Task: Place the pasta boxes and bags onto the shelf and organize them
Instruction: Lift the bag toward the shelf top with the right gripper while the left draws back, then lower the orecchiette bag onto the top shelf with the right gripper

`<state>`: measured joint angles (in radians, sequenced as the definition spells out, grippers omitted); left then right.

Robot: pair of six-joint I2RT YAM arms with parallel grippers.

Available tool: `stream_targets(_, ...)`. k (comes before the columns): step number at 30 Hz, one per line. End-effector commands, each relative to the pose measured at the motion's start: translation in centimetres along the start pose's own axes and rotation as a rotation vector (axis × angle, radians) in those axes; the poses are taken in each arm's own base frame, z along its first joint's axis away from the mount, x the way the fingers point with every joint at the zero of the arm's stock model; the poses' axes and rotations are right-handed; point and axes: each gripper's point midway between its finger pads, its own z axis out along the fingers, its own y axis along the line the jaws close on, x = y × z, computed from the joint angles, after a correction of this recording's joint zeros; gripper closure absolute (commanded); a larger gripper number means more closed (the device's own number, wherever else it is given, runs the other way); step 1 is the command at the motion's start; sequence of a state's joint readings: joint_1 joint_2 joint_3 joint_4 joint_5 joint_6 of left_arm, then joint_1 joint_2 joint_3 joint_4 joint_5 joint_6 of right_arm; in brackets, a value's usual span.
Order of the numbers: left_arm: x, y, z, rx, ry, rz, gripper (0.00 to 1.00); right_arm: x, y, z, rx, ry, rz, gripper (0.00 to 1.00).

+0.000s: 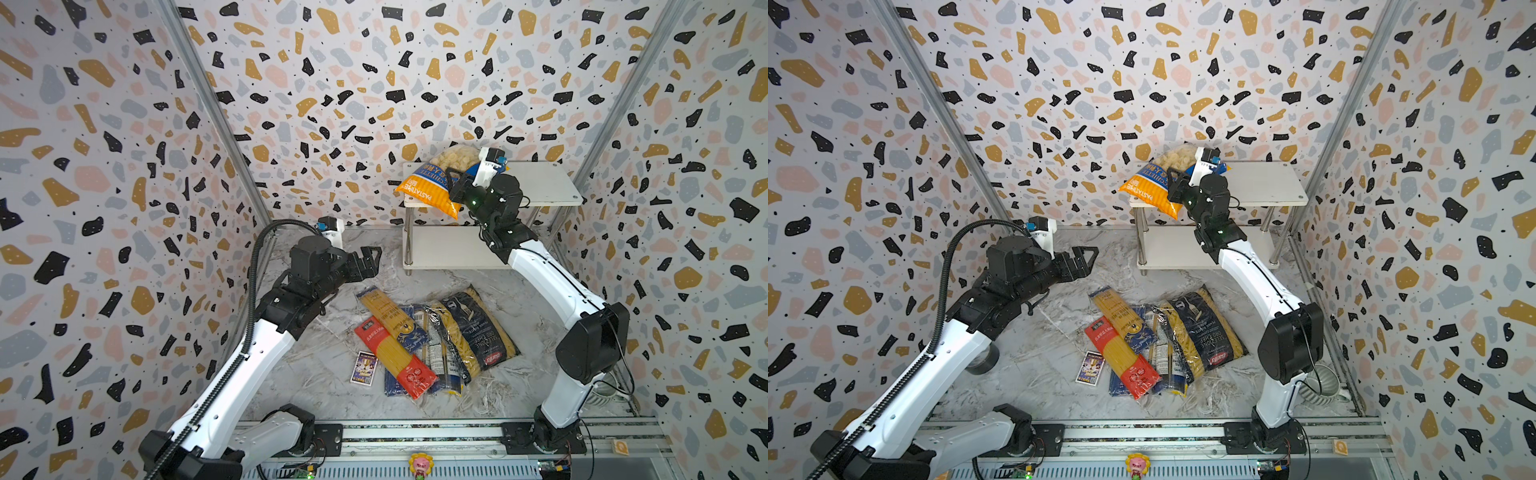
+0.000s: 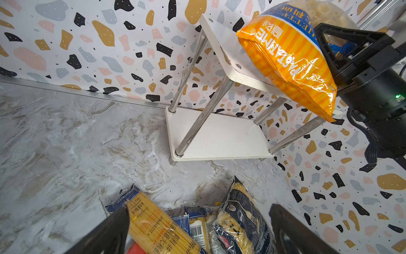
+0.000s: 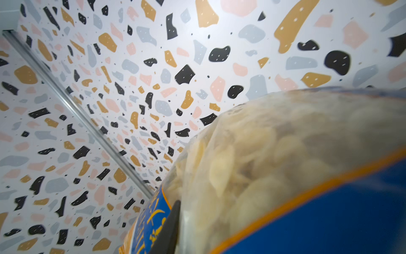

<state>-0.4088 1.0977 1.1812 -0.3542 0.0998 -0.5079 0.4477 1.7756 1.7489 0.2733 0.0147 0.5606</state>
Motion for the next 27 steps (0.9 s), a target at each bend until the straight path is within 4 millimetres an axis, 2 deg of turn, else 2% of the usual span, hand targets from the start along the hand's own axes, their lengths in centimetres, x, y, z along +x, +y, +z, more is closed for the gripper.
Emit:
stream_targets(1,-0.4,-0.2,-0.1,0.018,-0.032,0.010,0.00,-10.9,5.0,-4.3,-0.015,-0.371,-0.054,0.85)
stream_targets(5,-0.2,0.1,0.0,0.012,-0.031,0.010,0.00,-10.1,5.2,-3.5,0.070,-0.398,-0.073,0.84)
stream_targets(12,0.0,0.2,-0.3,0.006,-0.028,0.019,0.01,-7.6,4.6,0.3,0.101,-0.273,-0.059,0.78)
stream_targets(14,0.1,0.3,-0.5,0.004,-0.030,0.023,0.00,-7.3,3.9,0.8,0.092,-0.236,-0.026,0.77)
stream_targets(19,0.4,0.6,-0.7,-0.006,-0.030,0.028,0.00,-7.1,0.4,1.1,0.126,-0.174,0.047,0.76)
stream_targets(21,0.5,0.6,-0.5,-0.002,-0.027,0.027,0.00,-6.8,-0.1,1.2,0.135,-0.149,0.043,0.64)
stream_targets(24,0.7,0.5,-0.3,0.006,-0.022,0.018,0.00,-6.2,-0.9,1.5,0.141,-0.089,0.055,0.34)
stream_targets(27,0.7,0.4,-0.2,0.016,-0.024,0.009,0.00,-6.1,-2.0,1.6,0.161,-0.036,0.076,0.24)
